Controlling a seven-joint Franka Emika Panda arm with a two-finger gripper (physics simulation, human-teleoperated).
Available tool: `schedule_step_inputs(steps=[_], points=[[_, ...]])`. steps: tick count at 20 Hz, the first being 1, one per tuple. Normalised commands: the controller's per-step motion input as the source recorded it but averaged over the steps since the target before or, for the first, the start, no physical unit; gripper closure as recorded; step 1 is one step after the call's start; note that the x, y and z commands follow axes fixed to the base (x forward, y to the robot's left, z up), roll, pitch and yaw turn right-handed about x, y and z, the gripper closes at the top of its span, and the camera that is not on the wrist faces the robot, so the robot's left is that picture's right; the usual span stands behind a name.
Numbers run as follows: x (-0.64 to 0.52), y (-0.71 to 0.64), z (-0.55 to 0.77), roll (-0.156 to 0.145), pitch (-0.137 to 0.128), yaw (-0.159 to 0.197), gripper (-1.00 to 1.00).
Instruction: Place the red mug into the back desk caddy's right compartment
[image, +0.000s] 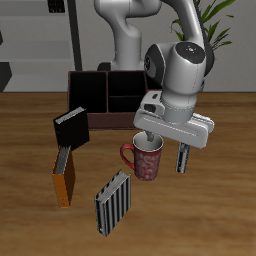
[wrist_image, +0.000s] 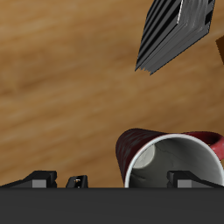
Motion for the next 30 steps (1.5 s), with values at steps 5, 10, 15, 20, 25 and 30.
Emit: schedule_step_inputs(steps=[5, 10, 15, 20, 25, 30], points=[[0.06, -0.12, -0.14, -0.011, 0.023, -0.042, -1.00], [0.09, -0.11, -0.25, -0.003, 0.052, -0.039, -1.00], [0.03, -0.01, -0.19, 0.003, 0.035, -0.021, -1.00], [0.01, 0.03, -0.28, 0.059, 0.068, -0.080, 1.00], [0.02, 0.01, -0.10, 0.011, 0.037, -0.063, 1.00], [0.02, -0.07, 0.08, -0.008, -0.017, -0.001, 1.00]])
